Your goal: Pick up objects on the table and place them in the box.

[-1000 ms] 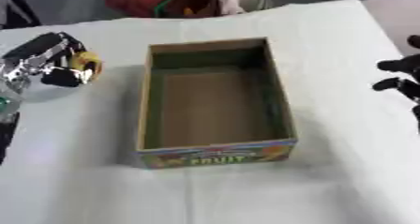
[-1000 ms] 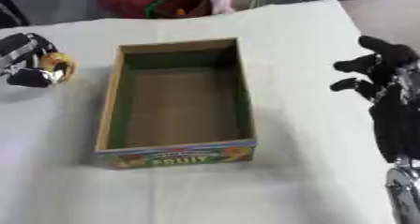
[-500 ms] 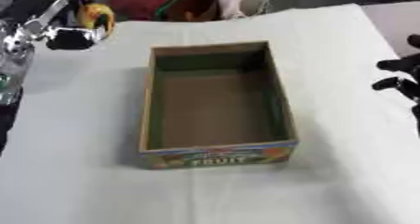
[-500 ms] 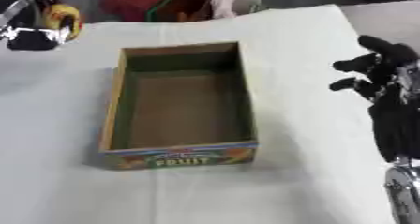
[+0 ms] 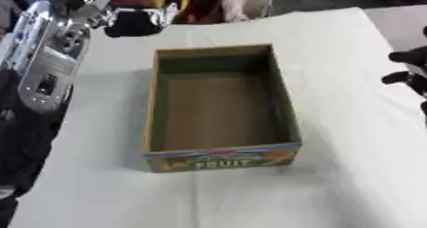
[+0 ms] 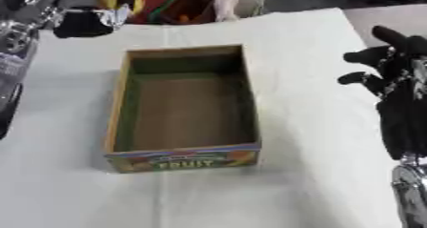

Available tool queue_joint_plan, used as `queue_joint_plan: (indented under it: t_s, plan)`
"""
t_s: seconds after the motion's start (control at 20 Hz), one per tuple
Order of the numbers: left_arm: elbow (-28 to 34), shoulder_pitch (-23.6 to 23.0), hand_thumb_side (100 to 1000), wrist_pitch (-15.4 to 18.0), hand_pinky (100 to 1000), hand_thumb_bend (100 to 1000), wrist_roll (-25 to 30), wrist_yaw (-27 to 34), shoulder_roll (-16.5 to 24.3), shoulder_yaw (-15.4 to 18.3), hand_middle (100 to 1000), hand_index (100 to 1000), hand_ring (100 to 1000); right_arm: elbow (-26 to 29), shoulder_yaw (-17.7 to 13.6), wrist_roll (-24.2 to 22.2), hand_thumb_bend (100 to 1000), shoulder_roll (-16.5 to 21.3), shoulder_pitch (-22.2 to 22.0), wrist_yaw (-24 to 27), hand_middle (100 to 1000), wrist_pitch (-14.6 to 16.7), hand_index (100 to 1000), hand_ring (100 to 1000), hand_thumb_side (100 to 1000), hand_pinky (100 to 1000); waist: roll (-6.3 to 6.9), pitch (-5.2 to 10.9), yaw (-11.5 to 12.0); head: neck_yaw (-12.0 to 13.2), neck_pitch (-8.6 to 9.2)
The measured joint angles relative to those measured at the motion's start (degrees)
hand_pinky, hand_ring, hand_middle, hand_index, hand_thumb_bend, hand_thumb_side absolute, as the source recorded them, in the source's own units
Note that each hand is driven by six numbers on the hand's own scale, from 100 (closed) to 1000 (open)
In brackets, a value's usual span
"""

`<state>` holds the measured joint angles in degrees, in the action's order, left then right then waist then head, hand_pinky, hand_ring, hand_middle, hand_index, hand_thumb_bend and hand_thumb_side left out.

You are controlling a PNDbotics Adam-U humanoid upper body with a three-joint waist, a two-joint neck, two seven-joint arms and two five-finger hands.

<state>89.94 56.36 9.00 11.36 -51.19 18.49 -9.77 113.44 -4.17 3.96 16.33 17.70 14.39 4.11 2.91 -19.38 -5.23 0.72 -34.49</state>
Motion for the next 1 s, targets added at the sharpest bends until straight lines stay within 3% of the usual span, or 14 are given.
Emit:
queue_joint_plan:
  t_s: [0.25, 0.5, 0.9, 1.0]
  plan:
    - [0.0, -2.1, 312, -0.1, 331, 100, 2.1, -0.5, -3.8, -1.1, 471, 528, 474, 0.0, 0.0, 1.8, 100, -0.2, 0.5, 0.8, 611, 0.4, 859, 768, 899, 585, -0.35, 0.18, 0.1, -0.4, -1.19]
    - [-0.8, -4.5, 294, 0.1, 340, 100, 4.4, -1.6, -6.8, -2.3, 478, 535, 479, 0.0, -0.1, 2.8, 100, -0.5, 0.4, 1.0, 610, 0.3, 858, 767, 897, 586, -0.46, 0.59, 0.6, -0.7, -1.27]
    - [-6.1, -6.0, 277, 1.5, 369, 100, 12.5, -1.0, -7.9, -4.5, 495, 581, 496, 0.0, -0.1, 3.3, 100, -0.5, 0.4, 1.3, 608, 0.1, 858, 763, 894, 586, -0.56, 1.10, 0.7, -0.3, -1.26]
    - [-8.1, -6.0, 324, 1.4, 383, 100, 14.5, -0.4, -7.9, -4.6, 505, 603, 506, 0.0, 0.0, 3.3, 100, -0.5, 0.4, 1.4, 608, 0.0, 858, 763, 895, 586, -0.56, 1.12, 0.7, -0.2, -1.26]
